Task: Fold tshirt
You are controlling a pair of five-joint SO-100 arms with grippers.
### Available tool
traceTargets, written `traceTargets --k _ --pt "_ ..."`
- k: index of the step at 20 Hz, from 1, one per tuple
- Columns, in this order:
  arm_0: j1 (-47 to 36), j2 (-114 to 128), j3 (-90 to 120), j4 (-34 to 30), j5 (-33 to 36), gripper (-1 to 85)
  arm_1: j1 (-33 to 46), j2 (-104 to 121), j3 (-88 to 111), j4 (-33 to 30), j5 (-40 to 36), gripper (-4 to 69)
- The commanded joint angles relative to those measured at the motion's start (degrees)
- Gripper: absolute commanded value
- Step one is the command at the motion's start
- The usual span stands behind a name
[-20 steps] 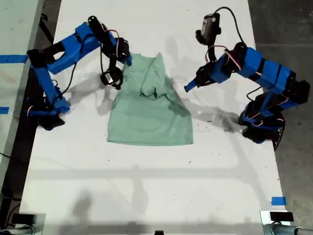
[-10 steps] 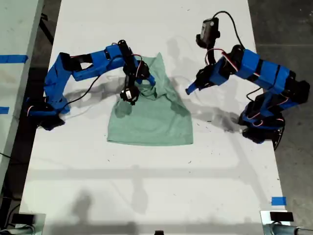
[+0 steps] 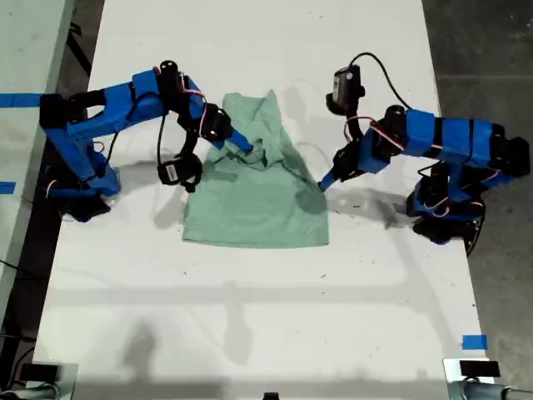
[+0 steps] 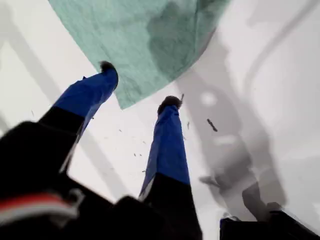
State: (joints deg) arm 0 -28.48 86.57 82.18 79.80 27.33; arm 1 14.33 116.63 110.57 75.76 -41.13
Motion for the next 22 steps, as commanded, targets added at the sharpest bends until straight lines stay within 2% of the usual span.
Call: traceTargets --k 1,5,8,10,14,16,18,22 --pt "4.1 14.0 18.9 -7.4 -6.4 28.0 -4.1 3.1 1.0 -2.3 4.1 21.7" --pt "11.4 17.2 30.2 -11.8 -15.0 27.6 -7.8 2.8 10.8 -9.7 11.0 22.0" --pt "14.9 17.0 32.5 -14.4 -18.4 27.3 -9.0 1.9 20.1 -18.6 15.6 21.7" --pt "15.3 16.8 32.8 -14.9 -18.7 27.1 -9.4 -0.3 23.6 -23.7 18.4 21.3" --pt "15.1 16.7 33.4 -15.0 -18.5 27.0 -10.2 -7.7 23.3 -29.5 20.8 20.5" --pt "15.1 16.7 33.9 -15.2 -18.5 27.0 -10.6 -13.6 20.7 -30.2 21.8 19.8" --pt "15.0 16.7 34.5 -15.3 -18.5 26.9 -11.0 -19.4 15.1 -27.1 21.6 19.0" --pt "14.9 16.9 35.1 -15.1 -18.4 26.8 -11.0 -25.9 7.7 -22.1 19.1 12.3"
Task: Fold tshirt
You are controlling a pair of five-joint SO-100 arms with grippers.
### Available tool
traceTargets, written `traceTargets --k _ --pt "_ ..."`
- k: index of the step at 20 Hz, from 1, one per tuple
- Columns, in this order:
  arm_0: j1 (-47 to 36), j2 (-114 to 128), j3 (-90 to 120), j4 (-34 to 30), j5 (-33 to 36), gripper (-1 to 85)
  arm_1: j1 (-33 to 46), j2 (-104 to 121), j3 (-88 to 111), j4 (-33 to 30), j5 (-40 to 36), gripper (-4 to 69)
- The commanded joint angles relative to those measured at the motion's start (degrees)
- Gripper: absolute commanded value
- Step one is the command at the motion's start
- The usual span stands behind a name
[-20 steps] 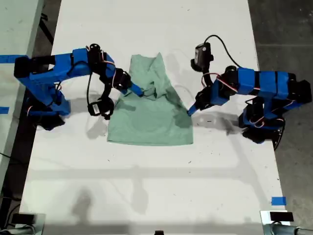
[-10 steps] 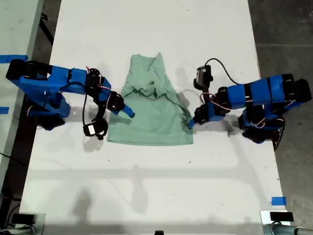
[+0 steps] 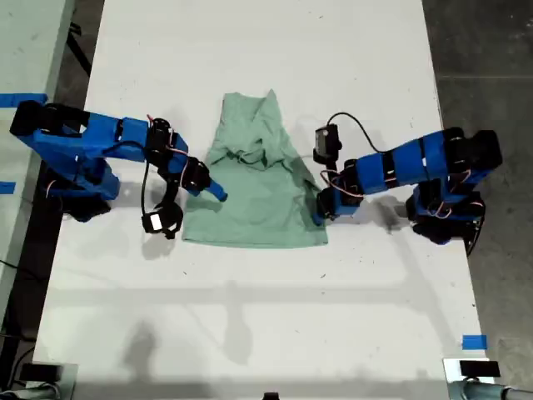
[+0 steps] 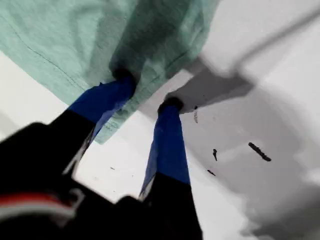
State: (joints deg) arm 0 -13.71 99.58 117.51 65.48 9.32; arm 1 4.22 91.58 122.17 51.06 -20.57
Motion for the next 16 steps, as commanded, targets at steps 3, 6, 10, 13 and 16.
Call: traceTargets --k 3,6,10,13,16 --pt "0.1 4.0 0.2 -0.9 -0.3 26.8 -1.6 -0.9 -4.0 3.2 -1.8 -1.0" --pt "0.4 4.7 1.0 -1.1 -0.4 26.7 -2.8 0.0 -4.6 6.5 -0.9 -1.2" --pt "0.4 5.2 1.3 -1.7 -0.4 26.7 -3.1 10.1 -4.9 18.6 -1.1 -1.3" --pt "0.6 5.3 1.4 -1.8 -0.5 26.7 -3.4 16.9 -9.1 25.4 -1.7 -1.3" --pt "1.0 5.8 1.3 -1.7 -0.7 26.4 -3.8 10.2 -23.2 25.8 -3.3 -1.3"
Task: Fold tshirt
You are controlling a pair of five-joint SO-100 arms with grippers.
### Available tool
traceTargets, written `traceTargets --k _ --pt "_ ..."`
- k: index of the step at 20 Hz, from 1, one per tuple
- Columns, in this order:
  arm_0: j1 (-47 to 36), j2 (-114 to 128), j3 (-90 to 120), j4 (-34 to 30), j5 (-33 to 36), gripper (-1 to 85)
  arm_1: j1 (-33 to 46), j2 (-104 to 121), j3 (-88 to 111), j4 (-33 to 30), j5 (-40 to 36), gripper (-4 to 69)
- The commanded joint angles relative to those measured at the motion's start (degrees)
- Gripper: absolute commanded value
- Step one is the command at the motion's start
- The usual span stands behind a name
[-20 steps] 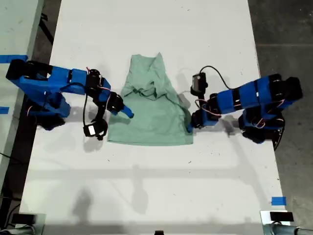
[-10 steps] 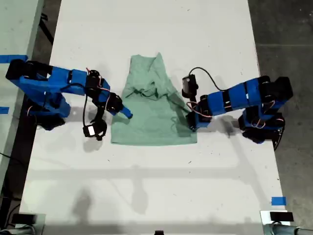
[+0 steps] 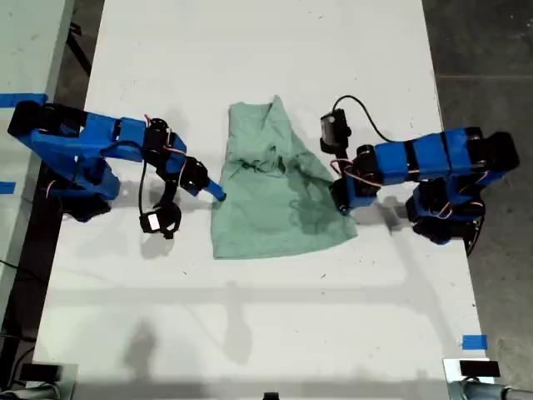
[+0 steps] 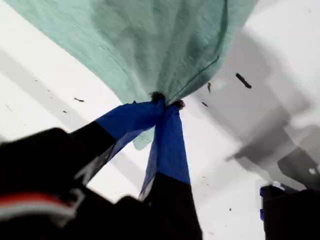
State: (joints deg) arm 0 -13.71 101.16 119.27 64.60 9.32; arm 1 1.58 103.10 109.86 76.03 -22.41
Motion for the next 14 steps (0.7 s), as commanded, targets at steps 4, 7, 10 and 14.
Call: traceTargets --k 4,7,10,14 --pt "1.2 5.5 -0.4 0.0 -1.5 26.4 -3.3 -20.8 -33.5 1.5 -3.0 -1.3" --pt "1.2 5.7 -0.4 0.2 -1.5 26.3 -4.7 -35.0 -42.2 -2.1 -3.4 -1.3" --pt "1.3 6.2 -0.6 0.8 -2.1 26.3 -5.5 -45.0 -44.2 -7.2 -0.7 -1.4" --pt "1.5 7.6 -0.7 2.3 -3.4 26.4 -5.2 -49.7 -47.0 -6.9 -0.4 17.0"
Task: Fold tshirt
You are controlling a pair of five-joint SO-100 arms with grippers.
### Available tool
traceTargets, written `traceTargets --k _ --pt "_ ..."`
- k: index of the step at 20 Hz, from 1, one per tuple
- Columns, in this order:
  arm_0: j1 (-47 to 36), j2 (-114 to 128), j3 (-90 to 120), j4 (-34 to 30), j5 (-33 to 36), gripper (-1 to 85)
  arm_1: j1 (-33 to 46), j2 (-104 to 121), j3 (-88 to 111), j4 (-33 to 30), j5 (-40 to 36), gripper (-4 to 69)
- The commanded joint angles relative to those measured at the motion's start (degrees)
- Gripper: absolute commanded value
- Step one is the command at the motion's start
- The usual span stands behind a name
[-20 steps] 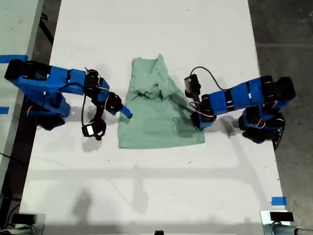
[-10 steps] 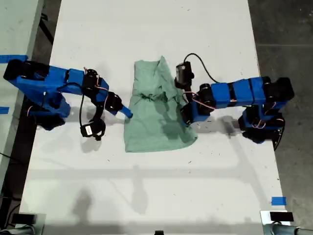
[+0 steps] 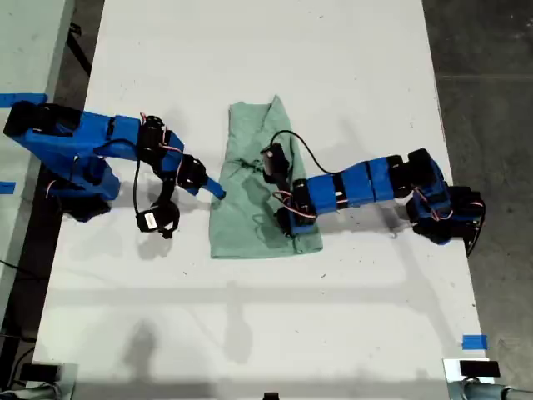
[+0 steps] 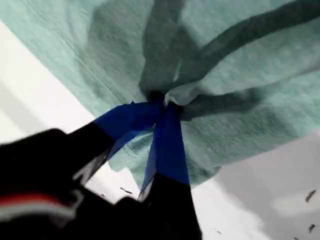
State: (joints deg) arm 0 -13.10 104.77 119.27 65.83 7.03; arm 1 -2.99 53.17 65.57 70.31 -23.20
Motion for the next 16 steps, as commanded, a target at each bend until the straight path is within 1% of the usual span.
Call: traceTargets --k 1,2,5,8,9,12,16 --pt "0.9 4.4 -0.8 1.3 -1.2 26.4 -0.8 1.5 -2.8 -0.2 0.4 20.4" --pt "1.0 4.7 -1.1 2.0 -1.4 26.4 -1.1 3.7 -3.1 1.6 0.2 20.8" --pt "2.2 5.0 -2.6 4.7 -2.1 26.2 -1.6 12.9 -5.8 10.9 -0.9 20.4" --pt "3.9 5.0 -4.9 7.8 -3.4 26.1 -1.5 22.0 -6.2 17.0 -1.9 20.3" --pt "4.1 5.0 -5.0 7.9 -3.6 25.9 -1.3 23.7 -6.1 18.4 -1.9 20.3" --pt "3.7 2.7 -4.7 5.5 -3.6 25.8 -0.9 24.9 -4.5 18.7 -2.1 20.1" --pt "1.9 -7.7 -5.4 1.8 -3.3 25.8 -1.1 24.8 -4.4 17.8 -2.5 19.7"
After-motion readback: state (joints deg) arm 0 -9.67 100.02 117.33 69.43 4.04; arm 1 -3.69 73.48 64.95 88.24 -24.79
